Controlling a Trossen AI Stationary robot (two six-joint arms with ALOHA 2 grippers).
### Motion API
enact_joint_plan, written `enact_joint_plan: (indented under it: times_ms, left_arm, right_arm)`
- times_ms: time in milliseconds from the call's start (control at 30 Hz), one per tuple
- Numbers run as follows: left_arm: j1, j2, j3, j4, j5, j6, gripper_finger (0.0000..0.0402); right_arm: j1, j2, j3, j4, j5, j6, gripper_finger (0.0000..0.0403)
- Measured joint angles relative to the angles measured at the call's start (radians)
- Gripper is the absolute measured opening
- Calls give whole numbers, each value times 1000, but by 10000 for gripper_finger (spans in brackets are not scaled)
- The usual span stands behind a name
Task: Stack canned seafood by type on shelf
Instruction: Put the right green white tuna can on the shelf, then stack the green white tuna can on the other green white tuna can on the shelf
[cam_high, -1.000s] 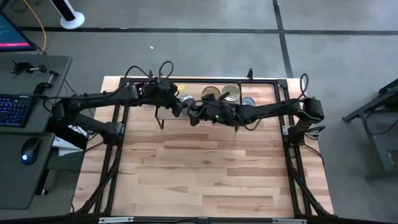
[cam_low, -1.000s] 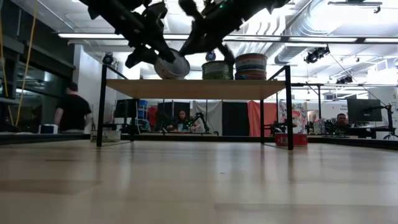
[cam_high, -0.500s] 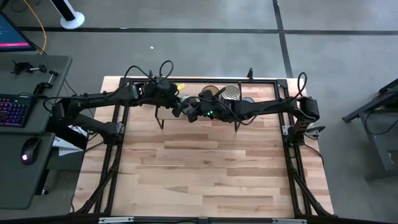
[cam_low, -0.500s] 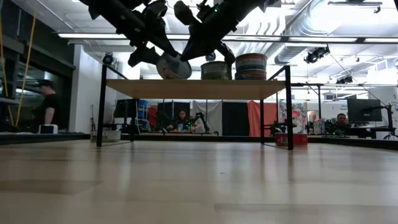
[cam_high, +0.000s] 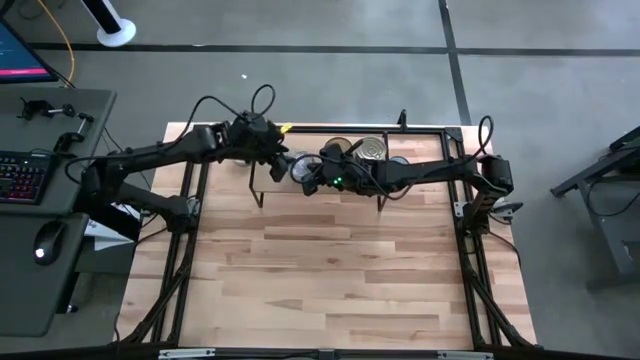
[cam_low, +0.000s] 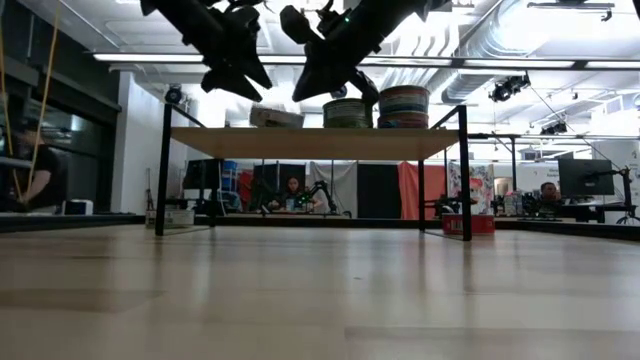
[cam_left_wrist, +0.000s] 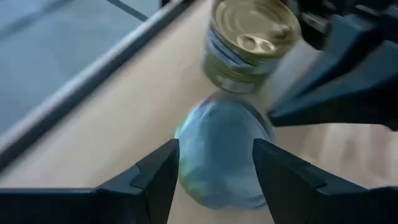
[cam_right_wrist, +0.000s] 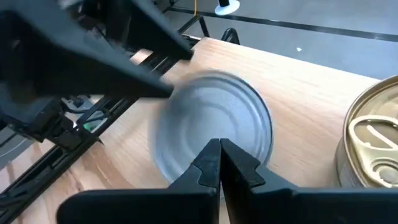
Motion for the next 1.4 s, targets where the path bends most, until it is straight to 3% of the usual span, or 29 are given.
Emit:
enact_joint_plan:
  times_ms: [167, 367, 467, 567, 633, 733, 867, 933, 967, 1067, 1167, 1400]
  left_arm:
    - [0, 0, 8, -7, -80, 97, 199]
    - [0, -95, 32, -102, -59, 115, 200]
    - [-18, -162, 29, -131, -45, 123, 193]
    - [-62, -209, -8, -129, -48, 116, 152]
    - [-105, -234, -45, -137, -68, 98, 103]
    - [-181, -277, -101, -231, -188, 68, 22]
    - [-208, -391, -107, -369, -548, -41, 6]
    - [-164, -450, -97, -353, -704, -61, 2]
    - [-123, -469, -96, -341, -725, -66, 1]
    - [38, -453, -101, -335, -601, -70, 0]
    - [169, -357, -139, -329, -477, -59, 0]
    - [424, -118, -174, -282, -451, -79, 0]
  right_arm:
    - [0, 0, 0, 2, 0, -2, 0]
    - [49, -47, 73, -71, 5, -171, 0]
    - [82, -87, 132, -209, 4, -241, 0]
    - [117, -102, 169, -378, 1, -268, 0]
    - [149, -114, 180, -470, 0, -256, 0]
    - [201, -137, 183, -633, 35, -183, 0]
    - [271, -155, 134, -841, 123, -2, 0]
    - [294, -174, 99, -880, 130, 77, 0]
    - [303, -182, 81, -883, 130, 108, 0]
    - [311, -193, 28, -854, 131, 181, 0]
    - [308, -192, 3, -817, 127, 208, 0]
    - [312, -193, -21, -744, 30, 209, 0]
